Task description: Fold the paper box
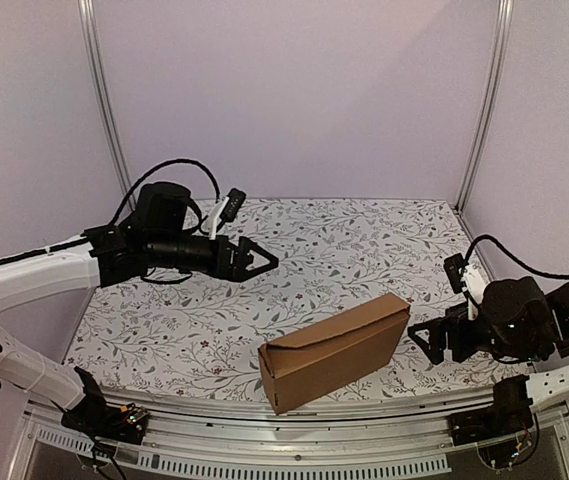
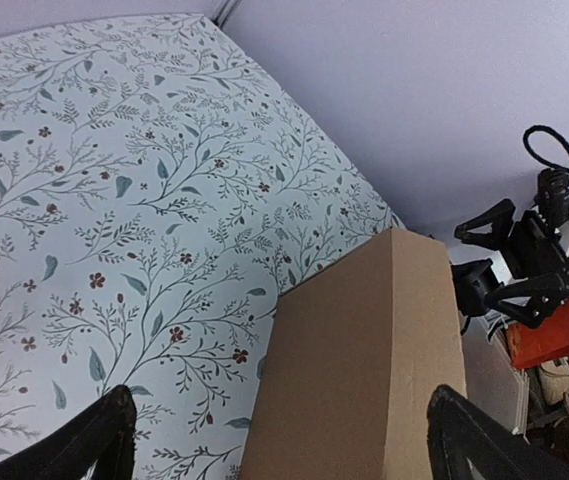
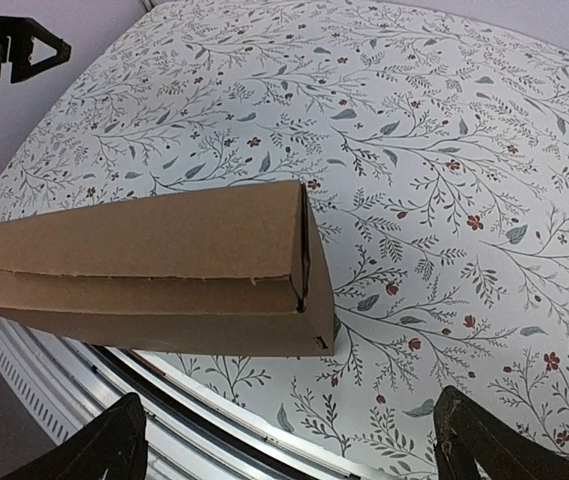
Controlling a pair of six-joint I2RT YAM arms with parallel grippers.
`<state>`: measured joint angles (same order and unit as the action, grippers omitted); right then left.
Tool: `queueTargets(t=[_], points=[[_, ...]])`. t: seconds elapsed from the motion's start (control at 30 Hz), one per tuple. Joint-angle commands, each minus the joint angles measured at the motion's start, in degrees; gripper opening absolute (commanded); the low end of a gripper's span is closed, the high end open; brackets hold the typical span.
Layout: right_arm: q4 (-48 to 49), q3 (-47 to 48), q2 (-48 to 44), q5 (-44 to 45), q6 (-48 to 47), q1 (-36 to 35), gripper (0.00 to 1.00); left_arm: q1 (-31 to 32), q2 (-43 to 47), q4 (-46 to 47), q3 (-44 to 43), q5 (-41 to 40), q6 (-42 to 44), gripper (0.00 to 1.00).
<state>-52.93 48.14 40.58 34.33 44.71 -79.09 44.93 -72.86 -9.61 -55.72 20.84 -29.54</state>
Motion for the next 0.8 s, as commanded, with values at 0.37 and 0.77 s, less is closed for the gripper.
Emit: queueTargets(t=[0.37, 0.77], points=[[16.9, -6.3, 21.4, -10.4, 7.9, 0.5, 0.68, 3.7, -19.6, -1.3, -10.6, 21.9, 5.1, 0.88], [36.9, -6.4, 32.8, -7.4, 5.4, 4.7, 0.51, 7.4, -17.7, -1.0, -4.7, 18.8, 1.8, 0.87]])
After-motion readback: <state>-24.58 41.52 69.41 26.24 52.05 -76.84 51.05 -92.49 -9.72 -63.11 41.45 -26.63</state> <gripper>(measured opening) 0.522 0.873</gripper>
